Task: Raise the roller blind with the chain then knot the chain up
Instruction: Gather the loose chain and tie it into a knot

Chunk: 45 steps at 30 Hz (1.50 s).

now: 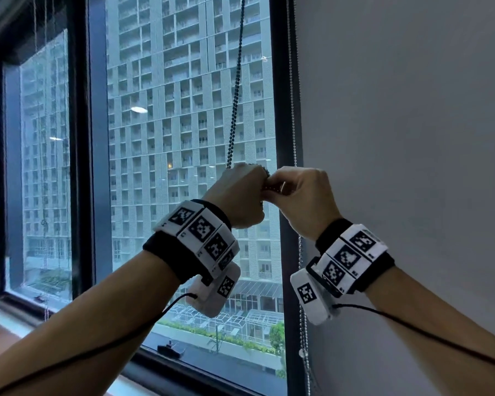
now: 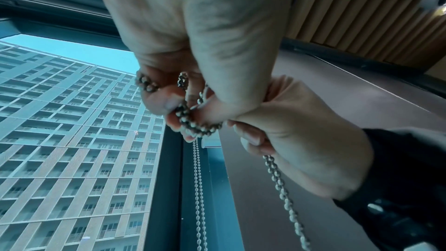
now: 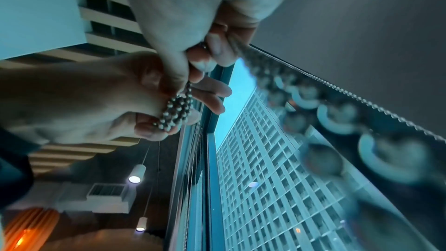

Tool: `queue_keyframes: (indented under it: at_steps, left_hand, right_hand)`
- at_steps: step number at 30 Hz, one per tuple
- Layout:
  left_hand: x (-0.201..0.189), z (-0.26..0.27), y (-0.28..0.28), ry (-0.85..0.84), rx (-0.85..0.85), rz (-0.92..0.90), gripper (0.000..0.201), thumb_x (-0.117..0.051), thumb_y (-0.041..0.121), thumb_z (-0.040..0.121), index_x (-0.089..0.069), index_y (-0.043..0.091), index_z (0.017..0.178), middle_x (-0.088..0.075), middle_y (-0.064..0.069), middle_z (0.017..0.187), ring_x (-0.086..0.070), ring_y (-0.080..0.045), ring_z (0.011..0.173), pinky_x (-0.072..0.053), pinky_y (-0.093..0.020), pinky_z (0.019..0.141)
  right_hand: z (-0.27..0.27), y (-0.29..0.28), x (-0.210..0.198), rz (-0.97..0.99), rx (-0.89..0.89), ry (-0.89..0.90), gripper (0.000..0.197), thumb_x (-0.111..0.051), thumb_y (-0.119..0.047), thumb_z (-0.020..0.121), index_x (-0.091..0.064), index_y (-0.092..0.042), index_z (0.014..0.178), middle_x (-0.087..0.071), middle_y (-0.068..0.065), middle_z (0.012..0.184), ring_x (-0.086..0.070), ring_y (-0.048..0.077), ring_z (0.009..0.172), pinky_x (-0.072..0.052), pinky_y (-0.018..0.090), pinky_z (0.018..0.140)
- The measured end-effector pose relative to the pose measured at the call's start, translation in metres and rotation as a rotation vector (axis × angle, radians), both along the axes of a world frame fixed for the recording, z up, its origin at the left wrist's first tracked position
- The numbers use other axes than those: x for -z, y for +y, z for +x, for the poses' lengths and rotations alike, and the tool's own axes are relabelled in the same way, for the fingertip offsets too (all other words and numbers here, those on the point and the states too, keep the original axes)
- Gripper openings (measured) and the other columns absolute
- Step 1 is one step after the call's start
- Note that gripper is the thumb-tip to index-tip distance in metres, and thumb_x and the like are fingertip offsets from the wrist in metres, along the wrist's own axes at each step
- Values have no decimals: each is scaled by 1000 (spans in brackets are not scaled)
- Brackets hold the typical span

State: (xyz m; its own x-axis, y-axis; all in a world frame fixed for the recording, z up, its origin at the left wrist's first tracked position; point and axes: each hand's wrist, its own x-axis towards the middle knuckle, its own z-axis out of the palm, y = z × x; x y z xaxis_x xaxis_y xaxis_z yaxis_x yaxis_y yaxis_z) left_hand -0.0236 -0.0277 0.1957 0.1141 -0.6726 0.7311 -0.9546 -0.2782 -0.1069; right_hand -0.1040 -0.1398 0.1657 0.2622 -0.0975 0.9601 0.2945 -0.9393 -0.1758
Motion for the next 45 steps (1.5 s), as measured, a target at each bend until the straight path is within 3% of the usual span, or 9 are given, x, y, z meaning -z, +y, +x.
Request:
queue_keyframes:
  at_steps: [7,13,20,24,28,32,39,42,45]
  left_hand:
    - [5,-1,-4,-58,108,-69,20,-54,-1,74,-67,6,86,-69,-8,83,-65,-25,76,-56,-41,71]
    - [15,1,-12,-110,209,-102,33,-59,-1,76,-68,5,107,-72,-17,106,-70,-31,92,-58,-41,75]
    - [14,-5,-10,-97,236,-113,29,-58,-4,74,-69,4,100,-71,-18,110,-69,-33,98,-57,-43,79]
    - [14,-6,-9,-76,248,-118,29,-58,-1,74,-70,7,99,-71,-15,113,-67,-31,104,-56,-42,85]
    - [14,-6,-11,-68,261,-118,28,-59,2,75,-71,7,100,-74,-14,106,-70,-28,97,-57,-41,82]
    - [11,-9,-12,-28,284,-80,34,-52,13,75,-70,6,104,-74,-13,105,-70,-26,96,-55,-40,84]
    - [9,-13,-10,63,328,-91,47,-54,11,77,-64,19,123,-66,-1,128,-61,-15,119,-49,-30,100]
    - [10,-12,-13,68,328,-116,48,-60,11,79,-61,17,126,-66,-4,128,-62,-13,117,-46,-25,99]
    - [11,-11,-15,63,317,-141,44,-62,10,81,-62,15,125,-66,-8,126,-67,3,93,-45,-18,89]
  right_hand:
    - [5,-1,-3,223,-12,-92,44,-81,-5,66,-40,-21,61,-59,-8,59,-56,6,53,-50,20,52]
    - [19,-6,6,588,-184,-86,27,-76,-10,62,-55,-23,74,-71,11,77,-70,28,68,-60,48,69]
    - [5,-2,9,701,-424,-12,18,-69,-5,81,-62,-11,65,-54,0,43,-36,8,28,-26,16,34]
    - [5,-6,11,739,-511,5,29,-73,-11,81,-52,-12,61,-50,2,42,-32,10,27,-23,15,34]
    - [0,-9,15,714,-577,86,19,-69,-16,84,-60,1,88,-50,4,47,-28,8,29,-21,17,36]
    - [-4,-12,17,688,-616,157,11,-69,-22,85,-64,-12,85,-44,4,50,-28,8,32,-24,18,36]
    - [-17,-20,23,669,-754,182,44,-80,-30,68,-59,-8,101,-41,17,76,-32,7,35,-14,26,40]
    - [-23,-21,23,669,-801,199,20,-73,-25,77,-60,-12,84,-57,10,72,-38,9,37,-19,20,36]
    - [-28,-22,21,765,-894,223,10,-52,-22,82,-58,-14,81,-62,8,62,-40,10,35,-21,18,34]
